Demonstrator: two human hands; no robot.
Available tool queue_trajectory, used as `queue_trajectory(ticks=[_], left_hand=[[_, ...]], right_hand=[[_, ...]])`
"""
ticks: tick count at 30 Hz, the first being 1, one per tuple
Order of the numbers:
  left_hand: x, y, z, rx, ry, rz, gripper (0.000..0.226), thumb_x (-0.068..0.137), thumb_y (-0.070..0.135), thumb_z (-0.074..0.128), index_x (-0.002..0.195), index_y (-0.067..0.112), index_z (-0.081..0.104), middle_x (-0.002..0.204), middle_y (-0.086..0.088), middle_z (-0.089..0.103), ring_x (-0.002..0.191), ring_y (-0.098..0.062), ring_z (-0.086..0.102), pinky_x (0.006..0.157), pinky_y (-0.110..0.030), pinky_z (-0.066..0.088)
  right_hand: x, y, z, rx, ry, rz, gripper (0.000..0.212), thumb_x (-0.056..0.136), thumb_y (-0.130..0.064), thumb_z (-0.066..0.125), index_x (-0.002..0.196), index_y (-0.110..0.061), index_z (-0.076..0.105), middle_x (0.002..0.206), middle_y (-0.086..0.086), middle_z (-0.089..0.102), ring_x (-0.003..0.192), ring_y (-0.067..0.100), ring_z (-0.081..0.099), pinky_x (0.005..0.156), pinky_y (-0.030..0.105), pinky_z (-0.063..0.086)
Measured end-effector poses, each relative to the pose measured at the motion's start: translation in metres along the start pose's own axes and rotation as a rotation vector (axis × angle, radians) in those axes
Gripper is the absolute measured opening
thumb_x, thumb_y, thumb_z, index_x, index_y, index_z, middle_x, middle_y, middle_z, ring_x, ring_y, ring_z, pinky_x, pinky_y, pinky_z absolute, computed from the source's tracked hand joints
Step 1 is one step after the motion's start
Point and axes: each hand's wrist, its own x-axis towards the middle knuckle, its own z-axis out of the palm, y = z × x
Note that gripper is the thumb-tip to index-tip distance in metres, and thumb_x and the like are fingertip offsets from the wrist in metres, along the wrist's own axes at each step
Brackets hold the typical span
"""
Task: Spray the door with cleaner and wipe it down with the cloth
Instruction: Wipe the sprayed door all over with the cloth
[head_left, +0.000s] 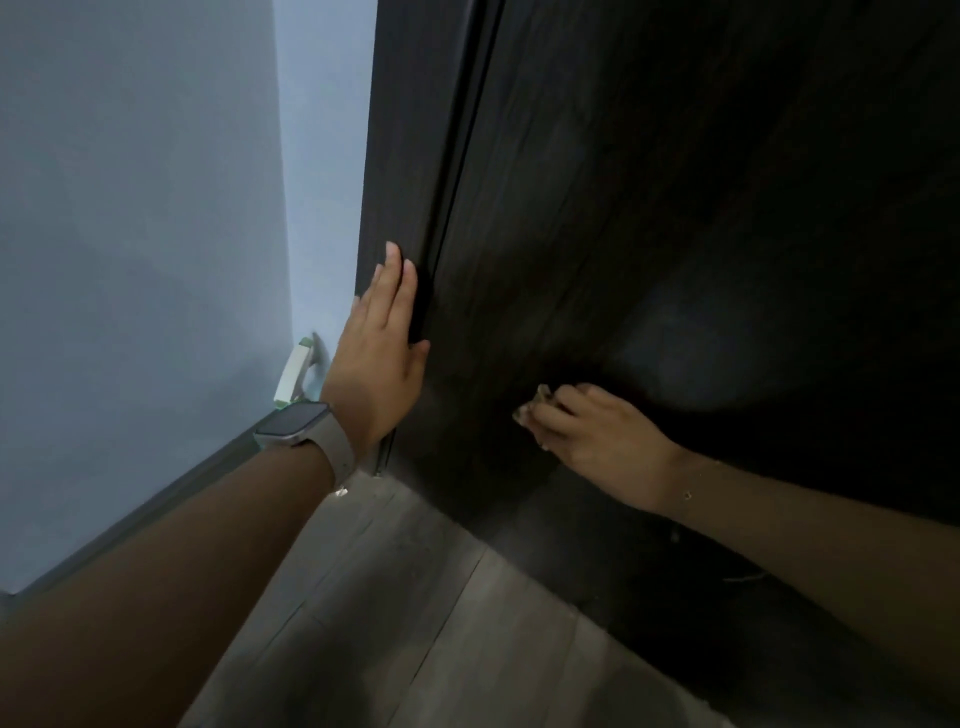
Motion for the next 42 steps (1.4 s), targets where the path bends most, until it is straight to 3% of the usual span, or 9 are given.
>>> queue_trajectory(ticks=[5,10,15,20,25,29,34,39,42], left_hand=[[0.003,0.042,-0.026,0.046,-0.005,0.102,0.074,0.092,0.011,0.06,0.154,0.015,0.019,0.164,-0.009,0.001,0.148,-0.033,0.017,0.119,-0.053,0.02],[0.015,0.108,-0.065,0.034,0.028,0.236,0.071,0.091,0.011,0.062,0.152,0.015,0.026,0.163,-0.012,0.006,0.147,-0.032,0.02,0.117,-0.055,0.024],[0.018,0.181,-0.102,-0.007,0.067,0.312,0.068,0.092,0.013,0.062,0.151,0.016,0.029,0.163,-0.01,0.009,0.148,-0.028,0.02,0.116,-0.056,0.027],[0.021,0.255,-0.098,-0.012,0.077,0.463,0.074,0.089,0.018,0.067,0.152,0.016,0.028,0.163,-0.007,0.007,0.15,-0.024,0.013,0.118,-0.053,0.023],[0.042,0.326,-0.071,-0.136,0.125,0.414,0.089,0.086,0.026,0.071,0.155,0.022,0.015,0.164,-0.002,-0.006,0.151,-0.022,-0.001,0.121,-0.05,0.014],[0.051,0.336,-0.047,-0.185,0.101,0.353,0.099,0.082,0.035,0.073,0.156,0.027,0.007,0.162,0.003,-0.016,0.15,-0.02,-0.009,0.12,-0.05,0.013],[0.062,0.315,-0.029,-0.001,0.083,0.375,0.109,0.077,0.047,0.072,0.155,0.03,-0.003,0.162,-0.003,-0.018,0.149,-0.024,-0.014,0.117,-0.055,0.013],[0.063,0.318,-0.022,0.006,0.109,0.333,0.119,0.07,0.043,0.08,0.154,0.03,-0.003,0.162,-0.005,-0.015,0.149,-0.028,-0.009,0.115,-0.053,0.009],[0.062,0.317,-0.026,0.008,0.101,0.345,0.117,0.072,0.043,0.08,0.154,0.03,-0.002,0.162,-0.005,-0.015,0.15,-0.028,-0.007,0.116,-0.051,0.01]], right_hand=[[-0.028,0.052,-0.066,-0.097,0.129,0.191,0.056,0.077,-0.014,0.06,0.133,-0.005,0.059,0.121,0.015,0.056,0.095,0.028,0.039,0.079,0.037,0.034],[-0.072,0.073,-0.109,-0.071,0.219,0.445,0.057,0.072,-0.01,0.072,0.128,-0.008,0.063,0.119,0.012,0.056,0.088,0.025,0.039,0.071,0.038,0.041],[-0.116,0.04,-0.107,0.088,0.028,0.468,0.063,0.053,-0.018,0.091,0.113,-0.015,0.072,0.114,0.007,0.064,0.094,0.022,0.042,0.073,0.033,0.054],[-0.165,0.075,-0.174,0.181,0.447,0.852,0.053,0.073,0.004,0.07,0.125,-0.006,0.065,0.116,0.012,0.059,0.096,0.025,0.048,0.077,0.036,0.05],[-0.21,0.099,-0.203,0.219,0.754,1.199,0.05,0.082,0.004,0.069,0.13,-0.007,0.061,0.121,0.012,0.056,0.109,0.023,0.047,0.091,0.022,0.037],[-0.219,0.105,-0.197,0.123,0.633,1.108,0.056,0.077,0.007,0.072,0.131,-0.003,0.06,0.123,0.016,0.056,0.11,0.025,0.046,0.089,0.025,0.041],[-0.228,0.14,-0.219,-0.019,0.396,0.884,0.062,0.072,0.003,0.078,0.131,0.002,0.058,0.122,0.017,0.057,0.102,0.031,0.051,0.079,0.038,0.054],[-0.212,0.192,-0.259,-0.146,0.418,0.722,0.036,0.091,-0.012,0.049,0.12,0.006,0.063,0.101,0.018,0.059,0.084,0.032,0.056,0.066,0.042,0.052],[-0.215,0.18,-0.242,-0.124,0.35,0.668,0.027,0.088,-0.009,0.065,0.112,0.005,0.066,0.094,0.017,0.059,0.08,0.03,0.054,0.063,0.041,0.051]])
